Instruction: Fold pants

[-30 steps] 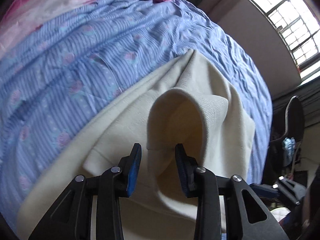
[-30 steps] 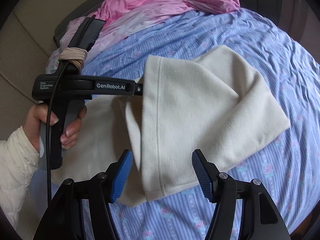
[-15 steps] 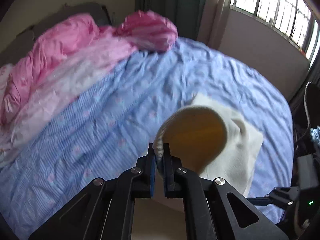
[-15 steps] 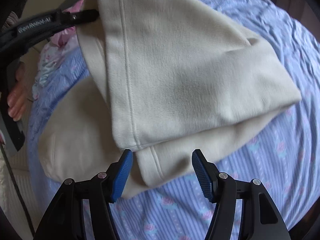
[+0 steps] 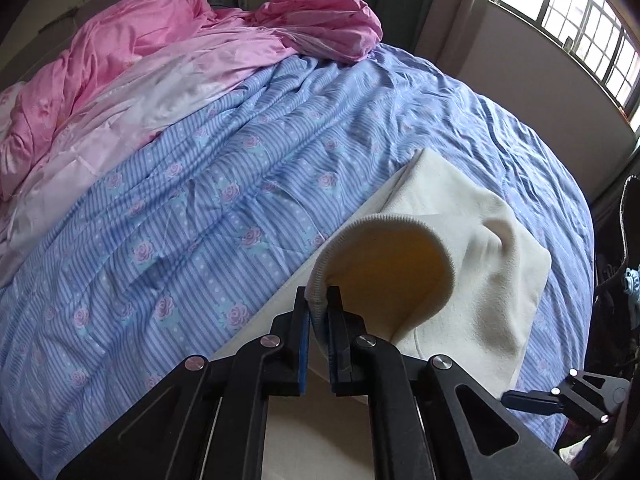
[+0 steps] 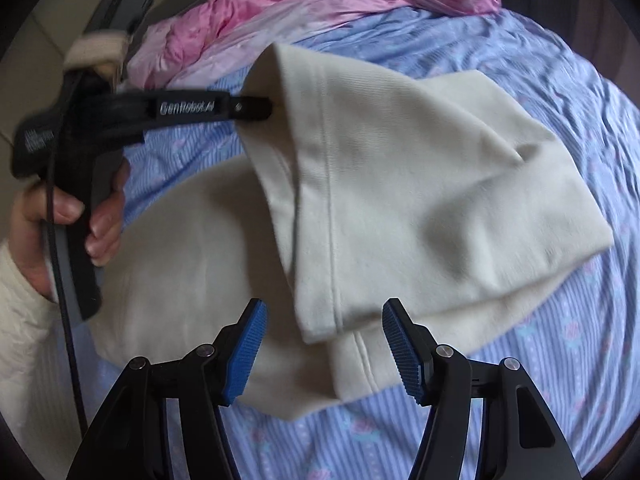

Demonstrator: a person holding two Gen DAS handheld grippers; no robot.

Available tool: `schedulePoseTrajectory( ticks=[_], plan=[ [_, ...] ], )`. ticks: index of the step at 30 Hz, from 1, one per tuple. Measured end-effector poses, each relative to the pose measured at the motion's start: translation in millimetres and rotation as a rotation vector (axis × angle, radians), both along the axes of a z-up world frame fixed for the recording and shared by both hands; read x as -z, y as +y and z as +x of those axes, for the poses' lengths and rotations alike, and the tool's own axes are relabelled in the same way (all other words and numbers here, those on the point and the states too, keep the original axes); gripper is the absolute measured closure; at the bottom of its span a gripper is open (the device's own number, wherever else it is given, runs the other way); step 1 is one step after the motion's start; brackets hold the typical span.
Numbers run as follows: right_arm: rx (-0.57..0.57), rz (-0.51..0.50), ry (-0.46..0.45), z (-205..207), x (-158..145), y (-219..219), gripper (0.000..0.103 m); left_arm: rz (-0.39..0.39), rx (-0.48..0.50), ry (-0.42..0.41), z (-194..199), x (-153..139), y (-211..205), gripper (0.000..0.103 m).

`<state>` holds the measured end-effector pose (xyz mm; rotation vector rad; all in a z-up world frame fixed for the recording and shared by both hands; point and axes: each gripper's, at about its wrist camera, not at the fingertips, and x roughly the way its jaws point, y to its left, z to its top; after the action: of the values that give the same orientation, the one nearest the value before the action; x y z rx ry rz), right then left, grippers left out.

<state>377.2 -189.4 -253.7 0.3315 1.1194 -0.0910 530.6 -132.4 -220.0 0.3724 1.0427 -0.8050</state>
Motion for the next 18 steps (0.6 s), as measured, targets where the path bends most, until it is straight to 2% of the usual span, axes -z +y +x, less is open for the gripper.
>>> schedulePoseTrajectory(
  ticks=[1,3,4,5,7,10,15,16,18],
  plan=[
    [-0.011,-0.02,0.012,3.5,2.1,2.0,0.051,0.003,0.004,0.0,0.1,0.3,0.0,0.094],
    [-0.019,-0.046,0.037,5.3,7.8,1.6,0.059,0.007,0.012,0.002,0.5,1.1,0.1,0.094],
    [-0.026,-0.025,0.054,5.8,10.4,-0.5,0.061,0.006,0.015,0.004,0.7,1.4,0.6,0.094],
    [-0.025,-0.001,0.05,4.0,9.8,-2.4,0.073,0.005,0.016,0.006,0.6,1.5,1.3,0.094],
    [0.012,-0.002,0.034,-6.8,-2.3,-7.3,0.09,-0.003,0.014,0.008,0.6,1.3,3.4,0.094],
    [0.053,-0.077,0.021,-25.5,-23.0,-6.8,0.098,-0.012,0.004,0.006,-0.2,2.0,7.9,0.094],
    [0.088,-0.113,0.079,-48.9,-30.2,1.0,0.1,0.043,-0.032,-0.017,-1.3,17.6,14.7,0.092],
    [0.075,-0.1,0.092,-49.4,-26.5,3.6,0.1,0.06,-0.041,-0.018,-1.2,22.0,16.6,0.092],
    [0.074,-0.013,0.069,-50.3,-22.6,1.2,0.1,0.072,-0.057,-0.002,-0.3,28.2,21.4,0.092]
  ],
)
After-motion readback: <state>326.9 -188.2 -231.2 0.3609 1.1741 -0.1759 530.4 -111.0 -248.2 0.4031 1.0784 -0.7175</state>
